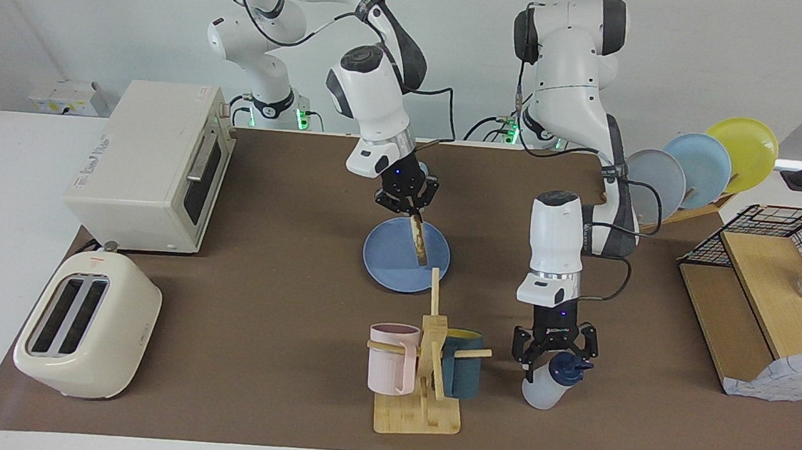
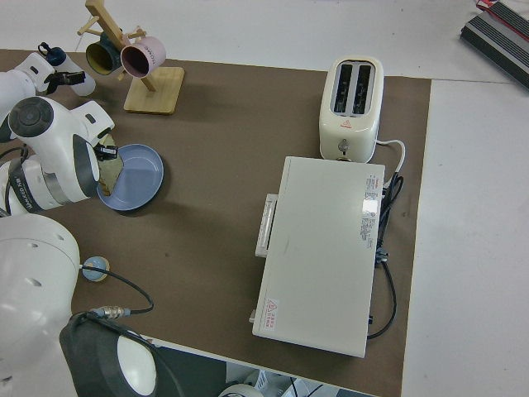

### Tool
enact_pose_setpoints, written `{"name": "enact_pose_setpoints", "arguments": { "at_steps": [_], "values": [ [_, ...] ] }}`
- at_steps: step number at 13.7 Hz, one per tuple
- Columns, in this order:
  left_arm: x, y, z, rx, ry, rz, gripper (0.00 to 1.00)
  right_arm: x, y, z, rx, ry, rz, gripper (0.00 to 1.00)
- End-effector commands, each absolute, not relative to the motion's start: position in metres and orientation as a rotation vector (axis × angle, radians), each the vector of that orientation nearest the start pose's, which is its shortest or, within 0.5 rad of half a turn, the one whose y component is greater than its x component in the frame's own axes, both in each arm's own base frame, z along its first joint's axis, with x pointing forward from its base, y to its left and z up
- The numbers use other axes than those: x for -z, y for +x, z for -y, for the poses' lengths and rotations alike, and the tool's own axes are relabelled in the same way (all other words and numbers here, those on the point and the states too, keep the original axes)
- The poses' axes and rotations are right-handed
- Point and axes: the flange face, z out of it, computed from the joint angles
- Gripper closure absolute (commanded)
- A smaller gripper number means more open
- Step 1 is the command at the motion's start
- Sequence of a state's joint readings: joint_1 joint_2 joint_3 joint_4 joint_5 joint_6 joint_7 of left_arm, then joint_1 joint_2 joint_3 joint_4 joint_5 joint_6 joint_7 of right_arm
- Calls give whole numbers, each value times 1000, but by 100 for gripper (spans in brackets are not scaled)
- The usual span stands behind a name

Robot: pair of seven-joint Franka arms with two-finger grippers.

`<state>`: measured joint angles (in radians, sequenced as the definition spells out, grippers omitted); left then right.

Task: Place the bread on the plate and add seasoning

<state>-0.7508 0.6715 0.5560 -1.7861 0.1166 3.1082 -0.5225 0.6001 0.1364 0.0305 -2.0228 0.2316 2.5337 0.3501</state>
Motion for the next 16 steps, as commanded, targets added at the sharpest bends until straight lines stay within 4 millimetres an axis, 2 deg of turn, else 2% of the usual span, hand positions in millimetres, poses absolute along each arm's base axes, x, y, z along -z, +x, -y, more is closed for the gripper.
{"name": "enact_pose_setpoints", "arguments": {
  "at_steps": [1, 3, 7, 8, 9, 10, 11, 12, 15, 16],
  "values": [
    [-302, 683, 203, 1159, -2856, -23, 0, -422, 494, -352, 360, -2766, 96, 100],
    [-301, 688, 204, 1134, -2892, 1, 0, -424, 496, -351, 388, -2754, 86, 100],
    [-302, 688, 210, 1135, -2906, 4, 0, -412, 488, -348, 383, -2752, 16, 100],
    [-303, 688, 210, 1139, -2909, 12, 6, -408, 486, -345, 386, -2756, 17, 100],
    [-306, 690, 207, 1147, -2905, 16, 13, -405, 484, -343, 384, -2758, 12, 100],
    [-306, 692, 203, 1146, -2901, 18, 28, -403, 483, -340, 379, -2763, 9, 100],
    [-305, 692, 203, 1146, -2901, 19, 60, -398, 482, -335, 370, -2772, 8, 100],
    [-305, 692, 203, 1148, -2901, 19, 98, -395, 483, -324, 367, -2780, -11, 100],
    [-303, 696, 193, 1153, -2925, 56, 100, -383, 475, -314, 336, -2801, -31, 100],
    [-305, 697, 196, 1160, -2933, 61, 100, -381, 474, -308, 334, -2806, -38, 100]
  ]
}}
